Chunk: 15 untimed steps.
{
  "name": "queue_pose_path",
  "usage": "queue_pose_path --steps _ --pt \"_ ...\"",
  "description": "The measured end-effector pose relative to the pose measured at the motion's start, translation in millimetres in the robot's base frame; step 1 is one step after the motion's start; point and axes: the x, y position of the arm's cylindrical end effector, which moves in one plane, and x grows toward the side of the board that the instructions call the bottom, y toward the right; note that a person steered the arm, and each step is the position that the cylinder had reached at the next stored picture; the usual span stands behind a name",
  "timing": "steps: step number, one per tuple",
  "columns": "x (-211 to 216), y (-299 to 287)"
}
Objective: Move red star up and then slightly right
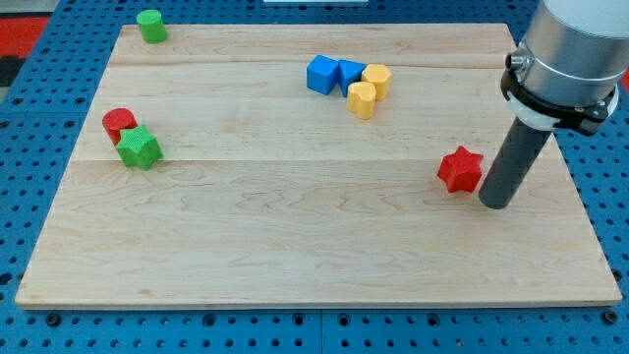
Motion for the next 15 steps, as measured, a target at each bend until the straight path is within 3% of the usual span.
queue_pose_path --steps 5,9,11,13,15 --pt "-27.1 -39.7" --pt "-139.8 -40.6" --pt "-173.4 -35.9" --pt "-160.4 -25.2" --pt "-138.9 21.8"
